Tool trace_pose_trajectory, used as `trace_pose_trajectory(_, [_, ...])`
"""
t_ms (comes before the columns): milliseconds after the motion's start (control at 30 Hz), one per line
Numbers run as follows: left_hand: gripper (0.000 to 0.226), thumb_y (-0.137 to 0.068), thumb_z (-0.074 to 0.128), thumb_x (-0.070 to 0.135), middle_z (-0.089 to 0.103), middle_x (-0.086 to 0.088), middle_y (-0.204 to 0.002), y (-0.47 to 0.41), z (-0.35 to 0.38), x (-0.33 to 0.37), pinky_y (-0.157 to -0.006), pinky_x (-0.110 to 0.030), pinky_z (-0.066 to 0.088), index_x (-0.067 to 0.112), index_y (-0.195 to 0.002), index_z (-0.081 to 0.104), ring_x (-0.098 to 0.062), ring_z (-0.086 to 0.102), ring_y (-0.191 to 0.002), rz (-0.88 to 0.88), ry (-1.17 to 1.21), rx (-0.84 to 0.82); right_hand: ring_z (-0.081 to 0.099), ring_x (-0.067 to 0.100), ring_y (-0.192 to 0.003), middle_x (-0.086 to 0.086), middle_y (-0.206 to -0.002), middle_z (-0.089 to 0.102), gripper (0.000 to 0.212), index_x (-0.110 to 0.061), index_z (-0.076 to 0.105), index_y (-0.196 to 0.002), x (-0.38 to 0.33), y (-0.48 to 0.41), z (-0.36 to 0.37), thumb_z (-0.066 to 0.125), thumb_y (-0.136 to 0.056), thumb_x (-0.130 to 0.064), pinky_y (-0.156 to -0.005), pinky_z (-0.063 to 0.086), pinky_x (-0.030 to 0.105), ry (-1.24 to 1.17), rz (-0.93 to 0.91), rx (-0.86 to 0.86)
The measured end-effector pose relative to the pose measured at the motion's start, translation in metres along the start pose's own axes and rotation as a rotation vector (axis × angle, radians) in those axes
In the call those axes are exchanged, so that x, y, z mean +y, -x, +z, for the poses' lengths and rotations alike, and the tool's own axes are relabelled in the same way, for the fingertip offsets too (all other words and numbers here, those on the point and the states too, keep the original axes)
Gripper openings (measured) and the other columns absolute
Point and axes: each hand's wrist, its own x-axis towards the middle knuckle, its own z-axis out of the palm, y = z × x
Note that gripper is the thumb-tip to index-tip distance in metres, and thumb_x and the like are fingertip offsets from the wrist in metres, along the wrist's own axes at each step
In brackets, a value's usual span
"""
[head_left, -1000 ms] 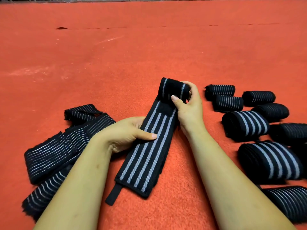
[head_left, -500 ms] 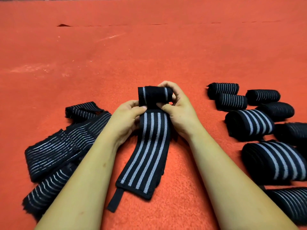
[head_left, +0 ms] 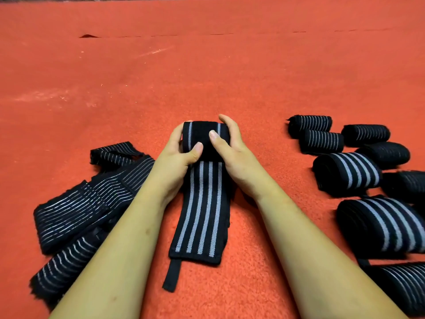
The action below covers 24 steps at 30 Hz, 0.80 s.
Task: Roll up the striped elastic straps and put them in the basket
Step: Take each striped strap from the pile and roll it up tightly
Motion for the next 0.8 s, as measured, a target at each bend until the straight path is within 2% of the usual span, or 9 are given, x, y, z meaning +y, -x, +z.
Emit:
trace_pose_trajectory(100, [0.050,-0.096,0.057,0.000,0.071,0.002,-0.116,-0.001,0.001,-0.004,-0.089,-0.028,0.054,0.017,-0.140,0.045,-0.017,0.067,-0.110,0.029,-0.047,0.050,0.055,0.009,-0.126,-0.001,-0.139,0.056,0.061,-0.029,0.023,-0.153,0.007,-0.001,-0.002,0.055,-0.100,-0.030,-0.113,0.039,0.033,0.011,-0.013,0.018])
trace_pose_trajectory(233, [0.039,-0.095,0.062,0.006,0.073,-0.009,-0.110,-0.001,0.000,-0.005,-0.087,-0.036,0.056,0.019,-0.130,0.052,-0.024,0.071,-0.102,-0.026,-0.036,0.026,0.059,0.013,-0.117,0.007,-0.130,0.059,0.053,-0.017,0.039,-0.143,0.006,0.000,-0.003,0.060,-0.094,-0.013,-0.108,0.044,0.035,-0.003,-0.083,0.122])
trace_pose_trajectory(300, [0.038,-0.095,0.064,0.015,0.072,-0.017,-0.110,0.000,0.002,-0.004,-0.089,-0.043,0.057,0.019,-0.131,0.052,-0.030,0.072,-0.100,-0.077,-0.040,0.014,0.058,0.012,-0.107,0.011,-0.122,0.060,0.046,-0.014,0.045,-0.133,0.005,0.000,-0.004,0.059,-0.090,-0.007,-0.103,0.046,0.038,0.005,-0.125,0.157])
trace_pose_trajectory(400, [0.051,-0.092,0.067,0.036,0.070,-0.015,-0.119,0.000,0.006,-0.004,-0.096,-0.045,0.053,0.014,-0.135,0.052,-0.030,0.069,-0.109,-0.110,0.022,-0.016,0.056,0.014,-0.099,0.011,-0.113,0.060,0.045,-0.017,0.048,-0.125,0.006,0.000,-0.006,0.058,-0.085,0.001,-0.096,0.048,0.041,0.000,-0.144,0.137])
trace_pose_trajectory(500, [0.076,-0.083,0.063,0.064,0.066,-0.016,-0.127,-0.003,0.008,-0.001,-0.105,-0.048,0.047,0.011,-0.137,0.053,-0.030,0.065,-0.118,-0.139,0.151,0.025,0.053,0.012,-0.087,0.003,-0.099,0.056,0.051,-0.022,0.048,-0.114,0.007,-0.001,-0.001,0.052,-0.080,0.015,-0.081,0.047,0.033,-0.004,-0.150,0.045])
trace_pose_trajectory(567, [0.084,-0.077,0.065,0.072,0.067,-0.016,-0.126,-0.004,0.006,-0.001,-0.107,-0.051,0.046,0.012,-0.134,0.056,-0.030,0.065,-0.116,-0.135,0.136,0.069,0.049,0.011,-0.087,-0.001,-0.098,0.054,0.060,-0.033,0.048,-0.104,0.010,-0.004,0.005,0.047,-0.070,0.016,-0.079,0.042,0.034,0.048,-0.150,0.008])
trace_pose_trajectory(667, [0.063,-0.084,0.069,0.055,0.067,-0.019,-0.122,-0.004,0.005,-0.005,-0.104,-0.055,0.048,0.011,-0.128,0.058,-0.034,0.066,-0.113,-0.094,0.147,0.096,0.045,0.009,-0.088,-0.006,-0.098,0.051,0.055,-0.038,0.048,-0.096,0.009,-0.005,0.005,0.045,-0.061,0.004,-0.080,0.037,0.031,0.086,-0.132,0.017])
trace_pose_trajectory(733, [0.060,-0.090,0.066,0.042,0.064,-0.026,-0.125,-0.004,0.003,-0.004,-0.101,-0.055,0.050,0.002,-0.132,0.053,-0.040,0.064,-0.114,-0.069,0.195,0.107,0.050,0.008,-0.085,-0.003,-0.101,0.054,0.050,-0.034,0.051,-0.104,0.002,-0.003,0.004,0.049,-0.065,-0.002,-0.076,0.043,0.025,-0.051,-0.075,0.043])
trace_pose_trajectory(800, [0.058,-0.093,0.063,0.030,0.061,-0.029,-0.129,-0.005,0.001,-0.002,-0.100,-0.053,0.051,-0.005,-0.135,0.048,-0.042,0.063,-0.116,-0.038,0.224,0.084,0.059,0.015,-0.093,0.005,-0.110,0.058,0.047,-0.033,0.052,-0.118,0.000,-0.004,0.006,0.055,-0.074,-0.015,-0.086,0.051,0.033,-0.227,0.012,0.065])
